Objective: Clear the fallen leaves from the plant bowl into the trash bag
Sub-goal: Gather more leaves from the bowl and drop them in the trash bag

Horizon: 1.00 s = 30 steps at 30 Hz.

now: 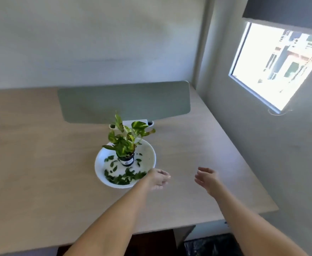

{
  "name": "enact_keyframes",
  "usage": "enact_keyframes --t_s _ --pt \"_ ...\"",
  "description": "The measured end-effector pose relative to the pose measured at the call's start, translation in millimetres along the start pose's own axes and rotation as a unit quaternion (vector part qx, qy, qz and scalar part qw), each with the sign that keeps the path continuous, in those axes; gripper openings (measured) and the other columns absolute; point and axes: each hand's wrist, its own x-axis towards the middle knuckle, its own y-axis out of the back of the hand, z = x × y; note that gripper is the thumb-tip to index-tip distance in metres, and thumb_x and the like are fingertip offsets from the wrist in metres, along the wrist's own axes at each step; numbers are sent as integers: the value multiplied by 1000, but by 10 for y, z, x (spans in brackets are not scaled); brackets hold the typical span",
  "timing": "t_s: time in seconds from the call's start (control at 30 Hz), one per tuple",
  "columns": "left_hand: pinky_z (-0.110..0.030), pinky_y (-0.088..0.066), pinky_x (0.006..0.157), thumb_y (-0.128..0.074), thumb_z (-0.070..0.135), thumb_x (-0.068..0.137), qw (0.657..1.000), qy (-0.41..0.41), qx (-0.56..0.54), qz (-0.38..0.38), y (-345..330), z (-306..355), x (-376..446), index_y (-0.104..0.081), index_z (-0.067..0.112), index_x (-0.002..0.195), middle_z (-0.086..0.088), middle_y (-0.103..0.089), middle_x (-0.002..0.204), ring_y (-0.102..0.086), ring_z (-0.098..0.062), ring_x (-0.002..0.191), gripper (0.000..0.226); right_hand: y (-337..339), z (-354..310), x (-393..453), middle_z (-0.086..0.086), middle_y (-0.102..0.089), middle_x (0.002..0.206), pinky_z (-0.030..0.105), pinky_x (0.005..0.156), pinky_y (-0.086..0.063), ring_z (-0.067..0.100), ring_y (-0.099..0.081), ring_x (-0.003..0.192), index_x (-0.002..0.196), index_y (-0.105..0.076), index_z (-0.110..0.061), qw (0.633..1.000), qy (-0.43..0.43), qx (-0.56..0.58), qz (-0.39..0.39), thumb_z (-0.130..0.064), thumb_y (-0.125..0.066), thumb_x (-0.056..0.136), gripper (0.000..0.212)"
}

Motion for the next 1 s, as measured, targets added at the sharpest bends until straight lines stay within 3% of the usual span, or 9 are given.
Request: enact_keyframes --t_s 0.1,0.2,0.3,0.5,0.6,0.7,0.83,0.93,1.0 --pt "-35 -53 84 -61 9 87 987 -9 104 120 716 -124 23 -57 18 72 -6 -62 89 -59 -20 81 18 -703 -4 31 12 -59 72 27 57 -57 19 -57 60 107 -63 4 995 23 -90 -46 3 -62 86 21" --pt "-28 -48 82 -64 10 82 956 -7 212 202 1378 -298 77 -63 15 77 -5 -62 89 -60 -22 88 8 -1371 67 73 11 -68 81 35 72 -61 20 -62 66 99 -70 -3 968 61 -232 -67 -4 -68 81 18" --pt "-30 -48 91 -66 16 83 926 22 323 193 1835 -492 248 -64 9 94 -6 -65 106 -61 -25 112 13 -1886 191 73 6 -68 97 29 83 -55 21 -64 86 106 -71 -14 907 104 -395 -105 -13 -73 78 28" --pt "-43 -31 106 -63 68 64 814 20 552 178 2072 -655 631 -44 20 129 -5 -50 127 -54 -30 117 83 -2517 545 150 12 -48 131 41 100 -47 31 -50 117 139 -43 -32 728 137 -650 -170 -29 -77 74 73" --pt "-45 -31 106 -64 72 58 784 -5 596 172 2051 -747 781 -43 21 130 -6 -51 125 -56 -32 113 91 -2674 711 154 11 -36 133 43 101 -45 33 -42 120 140 -32 -43 697 130 -689 -149 -43 -76 71 82" --pt "-39 -43 93 -68 51 71 781 -17 606 153 2058 -808 899 -42 18 131 -9 -50 124 -57 -32 105 73 -2769 844 158 9 -29 137 41 102 -45 34 -37 119 136 -37 -42 701 148 -687 -122 -37 -72 75 71" --pt "-34 -48 73 -48 14 87 820 -62 552 134 2064 -857 900 -54 13 114 -10 -51 116 -55 -27 83 27 -2793 1012 195 9 -41 127 35 96 -47 32 -48 111 122 -55 -24 688 221 -681 -115 -13 -60 83 41" --pt "-34 -50 74 -42 2 86 836 -80 530 120 2142 -860 906 -54 14 77 -6 -56 90 -61 -28 85 20 -2826 1062 208 2 -58 99 25 75 -51 18 -59 86 111 -62 -7 684 253 -678 -94 -10 -54 88 25" --pt "-29 -38 65 -43 -2 84 873 -75 466 124 2191 -838 948 -30 21 57 3 -40 68 -47 -24 73 38 -2784 1006 223 2 -57 83 22 64 -42 21 -56 75 97 -69 -2 716 247 -649 -76 -1 -52 84 22"
